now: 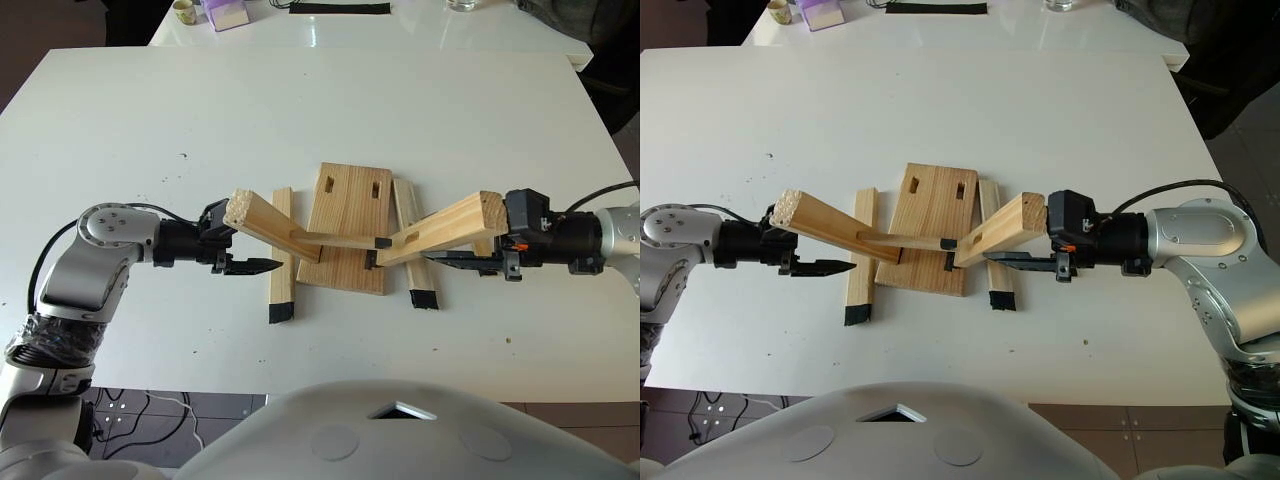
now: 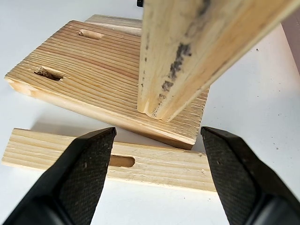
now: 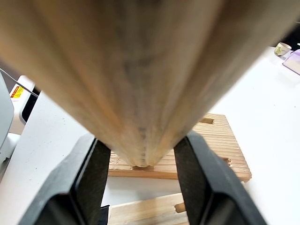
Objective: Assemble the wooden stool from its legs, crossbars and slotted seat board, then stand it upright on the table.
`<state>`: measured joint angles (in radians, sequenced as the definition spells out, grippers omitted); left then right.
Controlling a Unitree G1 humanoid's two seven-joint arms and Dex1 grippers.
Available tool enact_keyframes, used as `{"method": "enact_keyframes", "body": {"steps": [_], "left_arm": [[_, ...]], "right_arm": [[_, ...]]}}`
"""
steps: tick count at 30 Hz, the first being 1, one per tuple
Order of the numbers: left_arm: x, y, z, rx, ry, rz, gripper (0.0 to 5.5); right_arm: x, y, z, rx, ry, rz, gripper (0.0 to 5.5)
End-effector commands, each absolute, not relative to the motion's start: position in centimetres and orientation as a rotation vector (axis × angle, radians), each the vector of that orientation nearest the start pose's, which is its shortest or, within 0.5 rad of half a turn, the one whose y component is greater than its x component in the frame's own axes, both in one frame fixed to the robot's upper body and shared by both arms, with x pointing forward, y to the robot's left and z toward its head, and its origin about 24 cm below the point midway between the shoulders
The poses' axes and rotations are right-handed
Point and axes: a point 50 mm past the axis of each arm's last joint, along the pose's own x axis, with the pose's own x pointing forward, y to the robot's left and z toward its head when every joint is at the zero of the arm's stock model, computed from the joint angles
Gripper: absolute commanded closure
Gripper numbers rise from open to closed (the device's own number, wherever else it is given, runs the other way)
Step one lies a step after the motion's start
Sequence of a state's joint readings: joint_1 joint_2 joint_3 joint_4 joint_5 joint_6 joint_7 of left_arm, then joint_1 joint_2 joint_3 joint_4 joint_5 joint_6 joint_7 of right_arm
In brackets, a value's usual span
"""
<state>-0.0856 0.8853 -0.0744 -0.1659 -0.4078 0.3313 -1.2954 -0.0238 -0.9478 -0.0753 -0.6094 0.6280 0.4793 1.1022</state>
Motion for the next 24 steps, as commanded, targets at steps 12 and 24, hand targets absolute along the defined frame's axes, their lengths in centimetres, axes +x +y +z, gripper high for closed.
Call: {"method": "enact_keyframes", "body": {"steps": [12, 24], "left_arm": [[22.8, 21.6, 10.9, 0.360, 0.423, -1.356, 2.14], [22.7, 21.0, 11.3, 0.351, 0.392, -1.358, 2.14]], "right_arm": [[18.6, -17.5, 16.0, -0.337, 0.230, 1.399, 3.50], [18.5, -18.9, 14.8, -0.352, 0.324, 1.392, 3.50]]}}
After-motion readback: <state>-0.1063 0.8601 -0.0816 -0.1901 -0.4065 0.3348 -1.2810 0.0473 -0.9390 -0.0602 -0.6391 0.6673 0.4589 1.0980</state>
